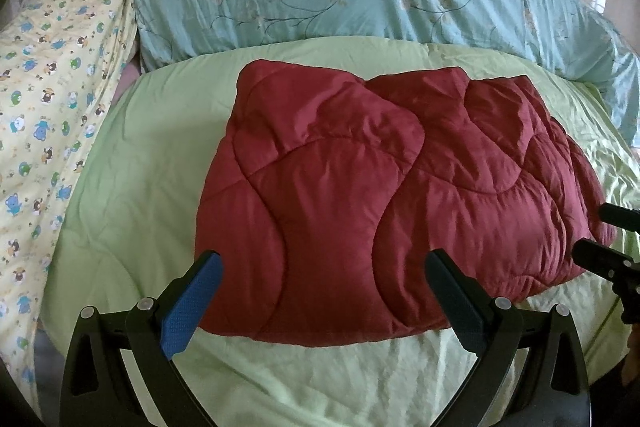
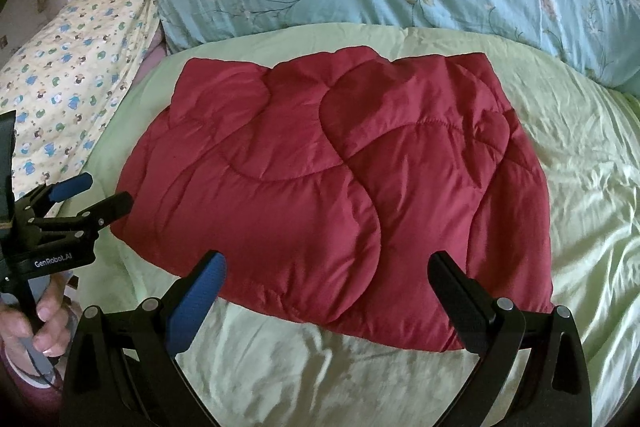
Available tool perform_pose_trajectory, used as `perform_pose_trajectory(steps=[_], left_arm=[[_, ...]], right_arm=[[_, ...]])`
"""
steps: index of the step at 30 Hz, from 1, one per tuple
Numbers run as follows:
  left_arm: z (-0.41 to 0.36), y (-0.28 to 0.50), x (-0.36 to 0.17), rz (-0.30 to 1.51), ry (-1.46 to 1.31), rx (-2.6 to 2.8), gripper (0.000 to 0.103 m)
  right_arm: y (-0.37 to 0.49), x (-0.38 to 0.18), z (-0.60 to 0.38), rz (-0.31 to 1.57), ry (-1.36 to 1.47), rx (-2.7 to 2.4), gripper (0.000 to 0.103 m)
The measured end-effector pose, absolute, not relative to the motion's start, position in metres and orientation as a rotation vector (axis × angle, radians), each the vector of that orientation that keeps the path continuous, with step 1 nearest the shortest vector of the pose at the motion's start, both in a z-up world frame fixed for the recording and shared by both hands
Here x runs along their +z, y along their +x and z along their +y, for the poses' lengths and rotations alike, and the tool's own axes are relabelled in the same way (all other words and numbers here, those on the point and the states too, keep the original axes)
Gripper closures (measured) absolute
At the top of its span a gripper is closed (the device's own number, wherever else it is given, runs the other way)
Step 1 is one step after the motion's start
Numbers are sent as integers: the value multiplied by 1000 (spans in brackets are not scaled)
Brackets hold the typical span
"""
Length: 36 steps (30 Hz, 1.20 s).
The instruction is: Fold large clothes
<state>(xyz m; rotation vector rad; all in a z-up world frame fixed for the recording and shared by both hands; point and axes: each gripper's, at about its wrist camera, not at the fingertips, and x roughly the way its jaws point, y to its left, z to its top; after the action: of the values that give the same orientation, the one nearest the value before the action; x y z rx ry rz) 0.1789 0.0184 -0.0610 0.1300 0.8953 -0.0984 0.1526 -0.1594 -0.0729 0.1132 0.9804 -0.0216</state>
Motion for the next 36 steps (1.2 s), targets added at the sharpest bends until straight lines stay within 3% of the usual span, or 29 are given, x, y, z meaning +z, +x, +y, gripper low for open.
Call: perform_pose_trajectory(steps=[36], left_arm=[[18, 171, -57, 886, 142, -121, 1]], right_arm=[[144, -69, -153, 977, 106, -16, 1]])
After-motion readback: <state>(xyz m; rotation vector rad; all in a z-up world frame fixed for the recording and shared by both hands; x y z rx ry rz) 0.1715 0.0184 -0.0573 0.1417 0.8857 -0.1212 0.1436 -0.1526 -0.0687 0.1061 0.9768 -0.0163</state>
